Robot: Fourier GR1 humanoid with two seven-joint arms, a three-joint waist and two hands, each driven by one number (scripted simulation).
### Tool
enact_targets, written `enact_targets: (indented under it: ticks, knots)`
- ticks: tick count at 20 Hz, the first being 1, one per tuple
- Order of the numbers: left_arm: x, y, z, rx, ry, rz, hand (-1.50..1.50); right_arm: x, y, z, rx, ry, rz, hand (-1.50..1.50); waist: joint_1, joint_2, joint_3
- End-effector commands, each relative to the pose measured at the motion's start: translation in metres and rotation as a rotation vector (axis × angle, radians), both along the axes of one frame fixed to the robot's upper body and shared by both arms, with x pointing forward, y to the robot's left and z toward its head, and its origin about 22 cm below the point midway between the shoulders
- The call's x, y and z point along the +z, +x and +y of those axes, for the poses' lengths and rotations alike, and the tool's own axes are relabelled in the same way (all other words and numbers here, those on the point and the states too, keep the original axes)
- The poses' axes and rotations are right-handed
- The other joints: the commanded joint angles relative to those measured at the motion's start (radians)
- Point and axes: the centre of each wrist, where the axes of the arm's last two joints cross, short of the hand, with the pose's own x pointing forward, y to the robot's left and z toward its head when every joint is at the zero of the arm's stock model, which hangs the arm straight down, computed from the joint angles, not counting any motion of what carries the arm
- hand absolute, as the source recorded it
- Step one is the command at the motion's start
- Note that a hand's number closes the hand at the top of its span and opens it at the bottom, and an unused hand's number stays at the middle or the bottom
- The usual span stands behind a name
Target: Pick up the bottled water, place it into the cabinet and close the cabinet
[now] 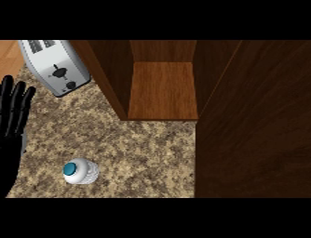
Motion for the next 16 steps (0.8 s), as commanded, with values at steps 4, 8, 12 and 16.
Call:
enact_targets:
  ticks: [4,8,12,16]
  knots:
    - [-0.01,-0.018,0.014,0.059,-0.041,0.01,-1.5,-0.001,-0.023,0.005,0.024,0.024,0.014,-1.5,-0.005,-0.008,0.0]
    - [-0.022,-0.029,0.015,0.036,-0.246,0.186,-1.5,-0.006,-0.036,0.018,0.326,0.071,0.146,-1.5,0.004,-0.012,0.0]
    - [-0.006,-0.065,0.014,0.058,-0.259,0.2,-1.5,0.013,-0.083,0.015,0.364,0.074,0.164,-1.5,-0.007,-0.016,0.001]
    - [0.015,-0.086,0.024,0.087,-0.224,0.235,-1.5,0.014,-0.105,0.017,0.375,0.088,0.161,-1.5,-0.008,-0.012,0.001]
